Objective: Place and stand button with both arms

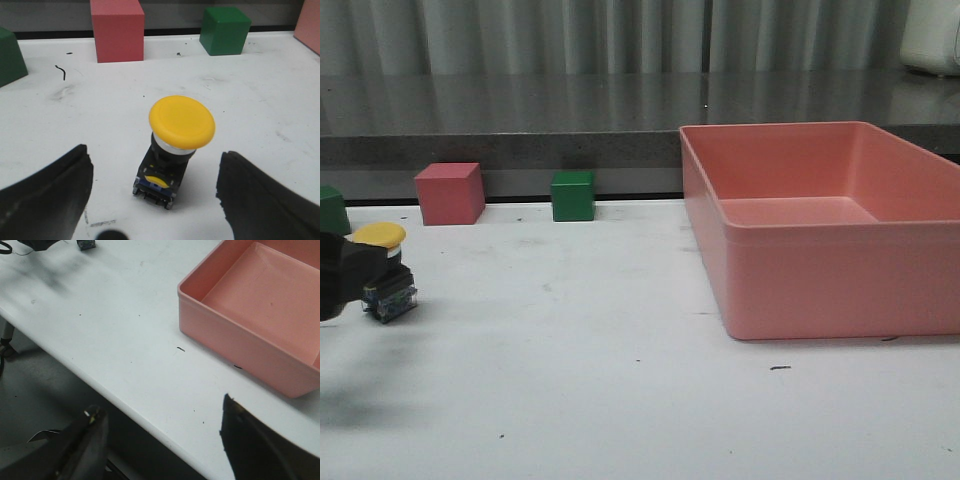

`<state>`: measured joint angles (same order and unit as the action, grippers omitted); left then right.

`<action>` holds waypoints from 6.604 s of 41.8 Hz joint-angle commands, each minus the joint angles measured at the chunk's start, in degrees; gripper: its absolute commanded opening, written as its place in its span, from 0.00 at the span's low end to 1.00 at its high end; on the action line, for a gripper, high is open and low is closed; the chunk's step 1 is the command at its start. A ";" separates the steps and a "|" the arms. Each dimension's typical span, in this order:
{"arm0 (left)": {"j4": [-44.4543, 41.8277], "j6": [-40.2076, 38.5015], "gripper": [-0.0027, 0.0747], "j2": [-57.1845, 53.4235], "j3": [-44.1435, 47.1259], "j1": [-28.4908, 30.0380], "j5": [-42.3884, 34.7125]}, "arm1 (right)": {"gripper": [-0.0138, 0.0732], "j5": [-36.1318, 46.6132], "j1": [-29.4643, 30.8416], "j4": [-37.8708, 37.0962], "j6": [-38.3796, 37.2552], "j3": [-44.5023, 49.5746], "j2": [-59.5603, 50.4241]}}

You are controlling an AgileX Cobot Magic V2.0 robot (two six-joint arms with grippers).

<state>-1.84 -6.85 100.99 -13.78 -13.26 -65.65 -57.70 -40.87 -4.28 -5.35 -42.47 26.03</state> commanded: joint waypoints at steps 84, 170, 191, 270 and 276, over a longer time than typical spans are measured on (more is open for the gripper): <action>-1.24 0.03 0.67 -65.82 -35.17 -25.77 116.69 | 0.67 6.77 0.20 -0.26 0.37 -1.48 0.23; 3.69 0.03 0.01 -102.59 14.98 11.10 66.26 | 0.08 6.69 0.20 -0.17 0.37 -1.48 0.23; 0.96 0.03 0.01 -102.49 15.14 11.10 65.20 | 0.08 6.69 0.20 -0.17 0.37 -1.48 0.23; 0.96 0.03 0.01 -102.49 15.14 11.10 65.31 | 0.08 61.24 38.16 2.83 0.37 43.82 -27.65; 0.96 0.03 0.01 -102.49 15.14 11.10 65.31 | 0.08 62.85 39.55 2.83 0.37 43.82 -27.65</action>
<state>-0.78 -6.86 -0.20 0.54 -2.18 4.53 -0.50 -2.19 -1.50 -5.35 1.60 -0.54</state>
